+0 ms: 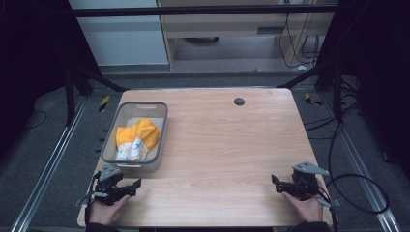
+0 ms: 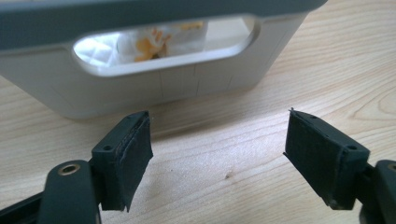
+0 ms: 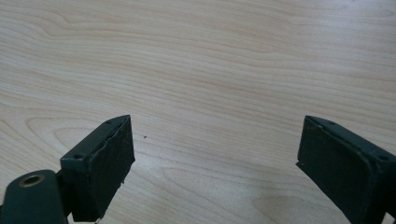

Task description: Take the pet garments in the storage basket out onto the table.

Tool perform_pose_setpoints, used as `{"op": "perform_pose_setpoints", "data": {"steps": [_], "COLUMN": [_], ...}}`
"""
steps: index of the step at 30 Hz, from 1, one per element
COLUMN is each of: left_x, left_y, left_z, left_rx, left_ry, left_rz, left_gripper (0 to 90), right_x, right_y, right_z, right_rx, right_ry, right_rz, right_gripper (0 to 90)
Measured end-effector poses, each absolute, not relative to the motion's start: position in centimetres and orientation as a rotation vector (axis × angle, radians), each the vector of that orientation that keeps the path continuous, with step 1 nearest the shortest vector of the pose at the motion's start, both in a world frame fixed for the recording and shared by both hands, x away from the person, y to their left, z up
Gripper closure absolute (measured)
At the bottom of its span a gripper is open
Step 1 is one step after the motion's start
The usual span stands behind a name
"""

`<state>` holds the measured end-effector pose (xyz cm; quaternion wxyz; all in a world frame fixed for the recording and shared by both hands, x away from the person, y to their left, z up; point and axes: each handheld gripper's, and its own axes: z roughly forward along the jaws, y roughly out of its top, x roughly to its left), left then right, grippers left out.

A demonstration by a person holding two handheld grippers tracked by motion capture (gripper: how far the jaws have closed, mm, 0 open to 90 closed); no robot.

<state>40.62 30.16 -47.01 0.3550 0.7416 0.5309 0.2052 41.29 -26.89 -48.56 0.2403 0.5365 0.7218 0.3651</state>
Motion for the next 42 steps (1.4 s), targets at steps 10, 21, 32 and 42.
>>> {"op": "perform_pose_setpoints", "data": {"steps": [10,21,32,42], "left_x": [40.2,40.1,40.1,40.4], "left_y": [30.1,30.2,30.2,30.2], "left_z": [-45.8,-44.4,-42.8,-41.7], "left_rx": [1.869,1.823,1.790,1.795], "left_ry": [1.360,1.352,1.306,1.284], "left_rz": [0.494,0.509,0.543,0.551], "left_gripper": [23.2,24.1,24.5,24.2], "right_x": [41.1,41.0,40.8,40.8], "right_y": [-26.8,-26.1,-26.1,-26.3], "right_z": [-48.5,-48.3,-48.2,-48.3], "right_rx": [1.435,1.394,1.401,1.409], "right_ry": [1.946,1.950,1.931,1.919], "right_rz": [1.002,1.010,1.027,1.024], "right_gripper": [13.5,15.5,15.6,15.5]}}
